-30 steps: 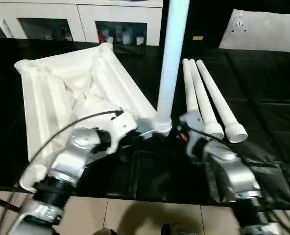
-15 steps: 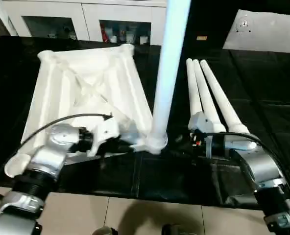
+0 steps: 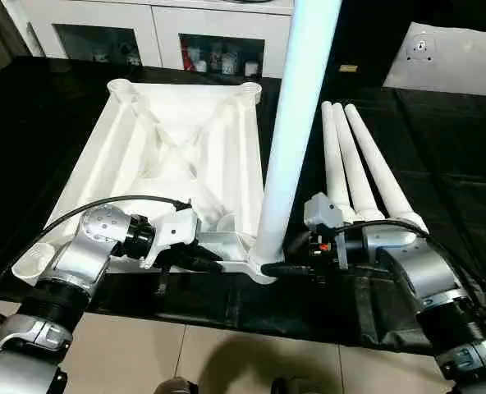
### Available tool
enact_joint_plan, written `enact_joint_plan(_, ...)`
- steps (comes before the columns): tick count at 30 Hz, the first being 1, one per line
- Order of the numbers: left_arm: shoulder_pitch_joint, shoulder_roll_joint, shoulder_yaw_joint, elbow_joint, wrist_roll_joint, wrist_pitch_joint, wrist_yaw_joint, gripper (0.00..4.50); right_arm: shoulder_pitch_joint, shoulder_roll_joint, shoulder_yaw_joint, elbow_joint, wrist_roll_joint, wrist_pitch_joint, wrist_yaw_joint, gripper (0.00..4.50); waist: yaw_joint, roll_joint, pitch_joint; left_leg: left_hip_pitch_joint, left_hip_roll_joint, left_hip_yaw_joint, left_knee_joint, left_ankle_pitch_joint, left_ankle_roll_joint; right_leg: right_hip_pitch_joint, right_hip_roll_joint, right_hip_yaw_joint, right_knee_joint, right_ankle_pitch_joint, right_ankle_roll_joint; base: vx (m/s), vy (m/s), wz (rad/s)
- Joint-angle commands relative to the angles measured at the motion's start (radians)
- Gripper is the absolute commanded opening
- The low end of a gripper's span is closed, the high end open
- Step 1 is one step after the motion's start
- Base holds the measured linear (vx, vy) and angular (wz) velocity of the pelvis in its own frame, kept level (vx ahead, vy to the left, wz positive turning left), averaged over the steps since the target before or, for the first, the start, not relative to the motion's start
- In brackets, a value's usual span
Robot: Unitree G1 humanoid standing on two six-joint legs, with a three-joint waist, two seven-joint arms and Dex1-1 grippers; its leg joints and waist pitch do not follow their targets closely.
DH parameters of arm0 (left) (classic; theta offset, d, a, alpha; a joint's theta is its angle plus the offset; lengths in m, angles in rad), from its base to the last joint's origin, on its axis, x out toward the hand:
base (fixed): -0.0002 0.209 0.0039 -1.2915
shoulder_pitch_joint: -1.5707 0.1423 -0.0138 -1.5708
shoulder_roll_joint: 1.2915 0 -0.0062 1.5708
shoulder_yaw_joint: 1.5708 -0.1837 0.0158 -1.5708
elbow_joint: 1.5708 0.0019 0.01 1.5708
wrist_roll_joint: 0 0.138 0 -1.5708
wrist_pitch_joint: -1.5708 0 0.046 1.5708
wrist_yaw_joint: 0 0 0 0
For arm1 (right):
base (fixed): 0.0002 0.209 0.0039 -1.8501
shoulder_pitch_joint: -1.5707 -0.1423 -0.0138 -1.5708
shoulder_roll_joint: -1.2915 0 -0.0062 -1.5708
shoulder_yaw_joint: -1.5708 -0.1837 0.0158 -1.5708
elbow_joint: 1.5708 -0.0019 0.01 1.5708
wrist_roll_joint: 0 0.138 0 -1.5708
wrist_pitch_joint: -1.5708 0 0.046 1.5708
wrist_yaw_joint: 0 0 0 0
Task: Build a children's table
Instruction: Rotate leg to tighten
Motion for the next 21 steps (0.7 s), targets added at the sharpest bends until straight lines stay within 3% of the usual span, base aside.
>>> enact_joint_plan(1, -0.011, -0.008, -0.046, 0.001, 0.013, -0.024, -0.044, 0.00, -0.019, 0.002, 0.008, 0.014, 0.009, -0.003, 0.011, 3.56, -0.001, -0.001, -0.066, 0.005, 0.047, -0.002, -0.063, -0.123, 0.073, 0.056, -0.067, 0.037, -0.062, -0.113, -0.274, 0.000, 0.000, 0.00)
enact_joint_plan(10, -0.016, -0.011, -0.051, 0.013, 0.015, -0.034, -0.054, 0.00, -0.034, 0.014, 0.011, 0.041, 0.013, -0.010, 0.019, 2.81, 0.004, -0.002, -0.065, 0.004, 0.047, -0.002, -0.063, -0.121, 0.074, 0.057, -0.067, 0.036, -0.060, -0.097, -0.280, 0.000, 0.000, 0.00)
enact_joint_plan(16, -0.017, -0.013, -0.049, 0.025, 0.021, -0.036, -0.032, 0.00, -0.029, 0.026, 0.008, 0.043, 0.023, 0.001, 0.027, 2.70, 0.004, -0.004, -0.064, 0.006, 0.048, -0.002, -0.064, -0.129, 0.066, 0.056, -0.068, 0.037, -0.062, -0.133, -0.267, 0.000, 0.000, 0.00)
enact_joint_plan(21, -0.020, -0.049, -0.030, 0.012, 0.075, 0.023, 0.144, 0.00, 0.032, 0.108, -0.027, -0.038, 0.041, 0.078, -0.143, 2.69, 0.003, 0.000, -0.060, 0.007, 0.049, -0.002, -0.067, -0.147, 0.054, 0.052, -0.067, 0.039, -0.068, -0.158, -0.256, 0.000, 0.000, 0.00)
